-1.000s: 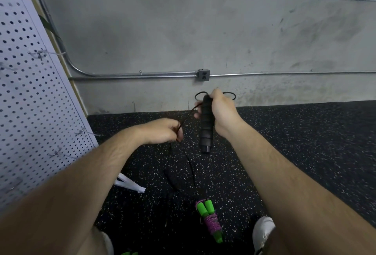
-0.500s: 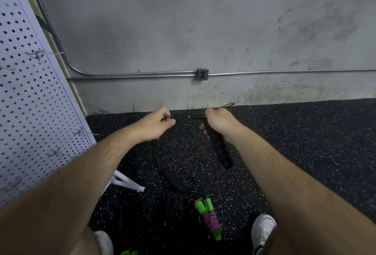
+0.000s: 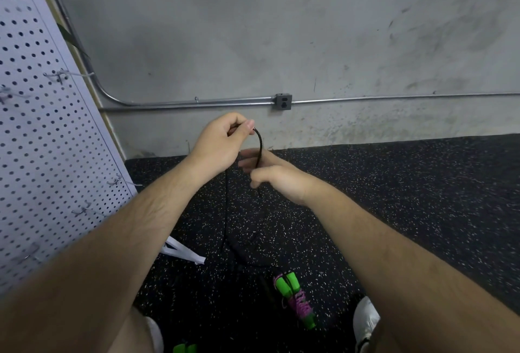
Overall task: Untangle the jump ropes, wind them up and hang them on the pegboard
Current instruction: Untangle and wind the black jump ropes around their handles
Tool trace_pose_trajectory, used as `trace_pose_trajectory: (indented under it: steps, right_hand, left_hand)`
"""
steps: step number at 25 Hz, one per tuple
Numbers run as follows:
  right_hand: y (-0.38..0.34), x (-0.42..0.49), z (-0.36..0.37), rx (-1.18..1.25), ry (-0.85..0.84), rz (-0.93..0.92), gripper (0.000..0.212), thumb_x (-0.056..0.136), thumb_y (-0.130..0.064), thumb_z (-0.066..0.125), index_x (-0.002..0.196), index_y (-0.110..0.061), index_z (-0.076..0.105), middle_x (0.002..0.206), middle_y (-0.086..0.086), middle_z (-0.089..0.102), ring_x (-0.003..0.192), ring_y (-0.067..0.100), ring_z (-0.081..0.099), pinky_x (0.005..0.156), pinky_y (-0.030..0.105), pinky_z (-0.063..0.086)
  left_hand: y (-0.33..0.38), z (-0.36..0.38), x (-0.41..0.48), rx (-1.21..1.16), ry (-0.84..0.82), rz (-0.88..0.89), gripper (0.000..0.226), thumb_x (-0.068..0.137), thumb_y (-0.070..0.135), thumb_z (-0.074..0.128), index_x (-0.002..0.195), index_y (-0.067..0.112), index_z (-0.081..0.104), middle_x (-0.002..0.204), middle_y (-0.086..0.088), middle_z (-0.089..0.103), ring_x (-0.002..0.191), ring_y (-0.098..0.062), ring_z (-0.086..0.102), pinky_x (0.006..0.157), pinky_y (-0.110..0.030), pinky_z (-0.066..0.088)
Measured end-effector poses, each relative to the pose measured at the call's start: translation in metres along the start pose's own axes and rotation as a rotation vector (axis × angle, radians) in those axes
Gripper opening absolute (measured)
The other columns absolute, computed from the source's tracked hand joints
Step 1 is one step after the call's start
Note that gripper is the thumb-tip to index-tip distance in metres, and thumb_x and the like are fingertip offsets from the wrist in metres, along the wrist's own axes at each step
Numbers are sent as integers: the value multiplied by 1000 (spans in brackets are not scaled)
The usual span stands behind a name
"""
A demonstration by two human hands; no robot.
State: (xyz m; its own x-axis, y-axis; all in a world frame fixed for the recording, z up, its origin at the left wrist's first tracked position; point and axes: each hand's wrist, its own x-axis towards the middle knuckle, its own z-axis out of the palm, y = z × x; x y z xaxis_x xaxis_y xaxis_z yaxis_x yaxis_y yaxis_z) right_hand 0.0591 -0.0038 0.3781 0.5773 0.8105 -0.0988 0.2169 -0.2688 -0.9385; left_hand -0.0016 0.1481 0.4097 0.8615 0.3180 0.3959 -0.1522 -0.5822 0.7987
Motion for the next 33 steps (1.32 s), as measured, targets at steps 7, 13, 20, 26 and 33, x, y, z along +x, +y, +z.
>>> trace_pose_trajectory:
  steps: [7,13,20,26,33]
  right_hand:
    - [14,9,31,-322,-28,67,31,100,-39,60,124,-21,63,96,-10,64,84,8,62,73,22,53]
    - [5,17,31,-214,127,37,12,101,-22,60,98,-12,65,88,9,74,69,14,70,68,26,60]
    - [-34,20,-13,160,553,-190,20,104,-17,54,100,0,64,78,9,68,65,19,67,68,38,61]
    - [-21,15,-19,132,518,-135,14,102,-13,56,100,-4,65,83,8,67,67,17,65,71,36,60]
    - [-25,10,-25,301,523,-190,12,101,-6,58,95,3,63,73,11,65,60,19,63,63,35,58]
  left_hand:
    - [-12,-10,9,-517,127,-121,22,106,26,52,91,15,64,56,9,42,53,-7,43,69,-34,42]
    - [-16,-18,12,-754,90,-204,28,104,30,48,115,8,61,88,-2,63,87,-15,65,94,-36,53]
    - [-44,11,-35,-10,-635,-304,31,107,34,43,127,17,59,107,2,77,105,-13,71,104,-48,50]
    - [-29,12,-18,-255,-351,-280,22,108,20,44,114,12,63,110,-6,69,93,-19,73,76,-38,61]
    - [-30,36,-21,11,-385,-186,18,109,26,42,111,27,59,109,11,67,92,-19,64,82,-43,55]
